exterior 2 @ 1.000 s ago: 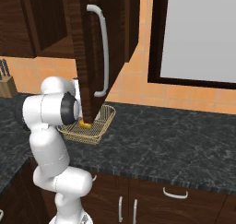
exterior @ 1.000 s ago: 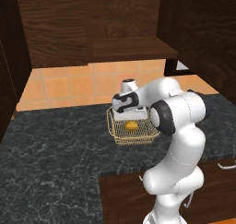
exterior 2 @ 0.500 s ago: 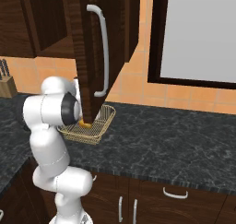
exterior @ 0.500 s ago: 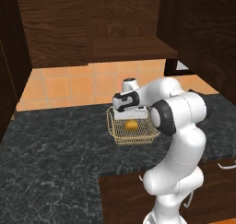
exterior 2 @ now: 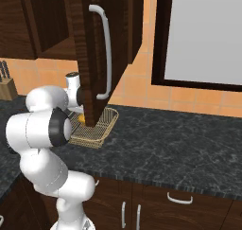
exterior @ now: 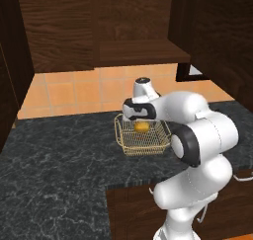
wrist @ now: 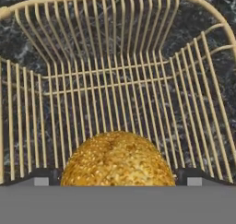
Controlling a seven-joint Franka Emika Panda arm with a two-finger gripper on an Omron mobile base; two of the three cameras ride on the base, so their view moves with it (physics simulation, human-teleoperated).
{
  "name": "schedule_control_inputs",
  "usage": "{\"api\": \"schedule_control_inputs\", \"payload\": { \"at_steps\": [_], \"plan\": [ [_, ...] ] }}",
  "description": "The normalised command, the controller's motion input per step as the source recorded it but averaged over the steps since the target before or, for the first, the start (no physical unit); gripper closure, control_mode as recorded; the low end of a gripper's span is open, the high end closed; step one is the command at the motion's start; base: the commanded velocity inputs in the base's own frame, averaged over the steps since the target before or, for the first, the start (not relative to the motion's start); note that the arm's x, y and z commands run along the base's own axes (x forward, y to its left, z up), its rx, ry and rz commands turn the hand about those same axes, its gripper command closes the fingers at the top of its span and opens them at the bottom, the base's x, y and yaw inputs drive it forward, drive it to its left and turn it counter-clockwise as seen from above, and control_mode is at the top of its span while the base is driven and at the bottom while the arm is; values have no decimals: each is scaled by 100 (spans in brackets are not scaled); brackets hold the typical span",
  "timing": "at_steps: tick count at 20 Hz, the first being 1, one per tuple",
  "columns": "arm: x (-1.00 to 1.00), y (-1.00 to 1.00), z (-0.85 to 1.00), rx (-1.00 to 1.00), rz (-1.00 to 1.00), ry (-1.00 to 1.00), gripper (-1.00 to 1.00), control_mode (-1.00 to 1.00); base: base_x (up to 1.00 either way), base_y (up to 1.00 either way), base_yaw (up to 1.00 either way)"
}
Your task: Open the cabinet, pick up the bread from the cabinet and place it in the basket. Then move the basket to the dining counter.
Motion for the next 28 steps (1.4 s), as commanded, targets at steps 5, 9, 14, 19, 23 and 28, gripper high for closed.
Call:
{"api": "schedule_control_inputs", "payload": {
  "at_steps": [5, 9, 14, 19, 23, 28],
  "plan": [
    [-12, 0, -12, 1, 0, 8, -100, -100, 0, 0, 0],
    [-14, 0, 0, 0, 0, 23, -100, -100, 0, 0, 0],
    [-19, 0, 0, 0, 0, 6, -100, -100, 0, 0, 0],
    [-35, 6, 9, 0, 0, -9, -100, -100, 0, 0, 0],
    [-75, 26, 11, 0, 4, -19, -100, -100, 0, 0, 0],
    [-50, 48, 41, -1, 22, -16, -100, -100, 0, 0, 0]
  ]
}}
